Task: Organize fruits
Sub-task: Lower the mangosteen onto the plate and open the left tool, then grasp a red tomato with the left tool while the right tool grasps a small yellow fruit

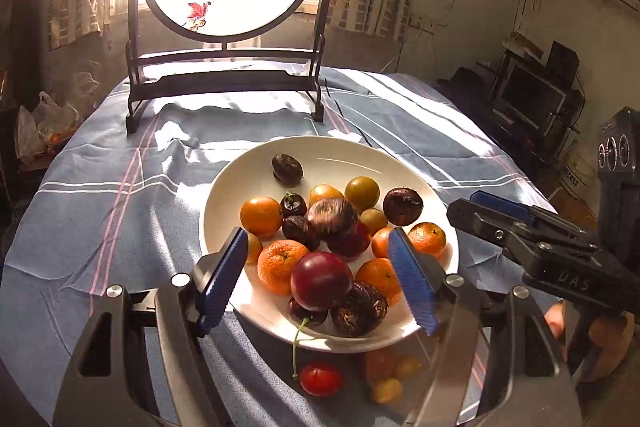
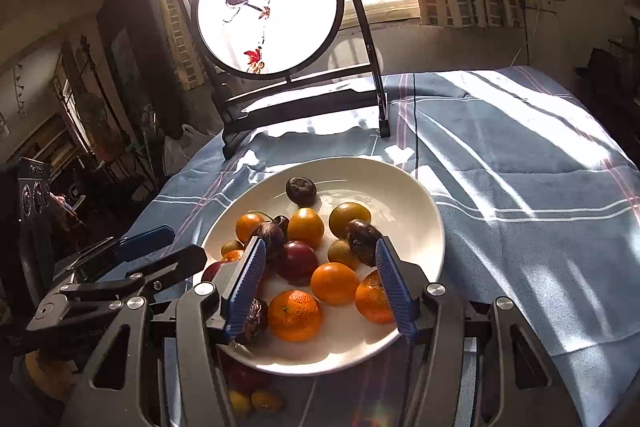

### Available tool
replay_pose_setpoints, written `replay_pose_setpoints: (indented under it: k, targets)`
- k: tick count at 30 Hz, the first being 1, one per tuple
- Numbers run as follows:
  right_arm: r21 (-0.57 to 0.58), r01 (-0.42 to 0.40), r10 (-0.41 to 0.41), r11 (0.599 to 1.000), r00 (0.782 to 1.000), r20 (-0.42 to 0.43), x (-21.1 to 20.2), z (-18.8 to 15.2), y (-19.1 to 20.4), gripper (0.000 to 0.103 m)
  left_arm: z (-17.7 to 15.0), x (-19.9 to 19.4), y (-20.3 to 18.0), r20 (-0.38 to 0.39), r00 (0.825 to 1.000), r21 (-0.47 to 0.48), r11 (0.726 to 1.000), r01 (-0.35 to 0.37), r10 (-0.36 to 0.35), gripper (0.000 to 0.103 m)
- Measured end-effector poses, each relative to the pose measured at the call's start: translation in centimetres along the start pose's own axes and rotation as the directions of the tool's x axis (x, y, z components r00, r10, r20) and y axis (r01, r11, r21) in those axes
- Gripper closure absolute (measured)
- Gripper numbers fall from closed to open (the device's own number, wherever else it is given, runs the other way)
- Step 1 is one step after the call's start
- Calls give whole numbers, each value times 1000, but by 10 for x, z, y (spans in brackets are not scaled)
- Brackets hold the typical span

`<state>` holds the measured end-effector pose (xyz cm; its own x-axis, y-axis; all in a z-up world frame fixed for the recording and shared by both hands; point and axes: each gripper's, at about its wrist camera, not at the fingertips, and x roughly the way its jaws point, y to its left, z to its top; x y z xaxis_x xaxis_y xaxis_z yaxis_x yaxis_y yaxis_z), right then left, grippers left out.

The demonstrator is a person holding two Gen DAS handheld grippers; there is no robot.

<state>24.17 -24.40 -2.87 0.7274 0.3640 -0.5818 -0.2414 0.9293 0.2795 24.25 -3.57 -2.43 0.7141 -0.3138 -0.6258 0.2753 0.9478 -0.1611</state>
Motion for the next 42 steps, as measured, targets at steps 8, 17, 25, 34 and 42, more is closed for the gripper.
replay_pose_setpoints:
  k: [8, 17, 25, 34, 42]
  targets:
    - [-12, -21, 21, 1000, 999, -29, -36, -77, 2, 45, -84, -7, -5, -153, 984, 161, 985, -63, 88, 33]
    - [31, -50, 51, 998, 997, -55, -38, -84, 0, 45, -81, 26, -8, -267, 961, 142, 989, -35, 72, 61]
    - [-6, -50, 48, 999, 983, -176, -14, -86, 10, 50, -80, 7, -3, -181, 983, 89, 996, 2, 14, 73]
    - [115, -114, 142, 987, 951, -273, 31, -80, 17, 57, -79, -14, 39, -64, 992, -147, 984, 99, -109, 73]
    - [45, -79, 89, 996, 942, -323, 31, -82, 28, 68, -79, -14, 39, -63, 992, -144, 985, 98, -108, 73]
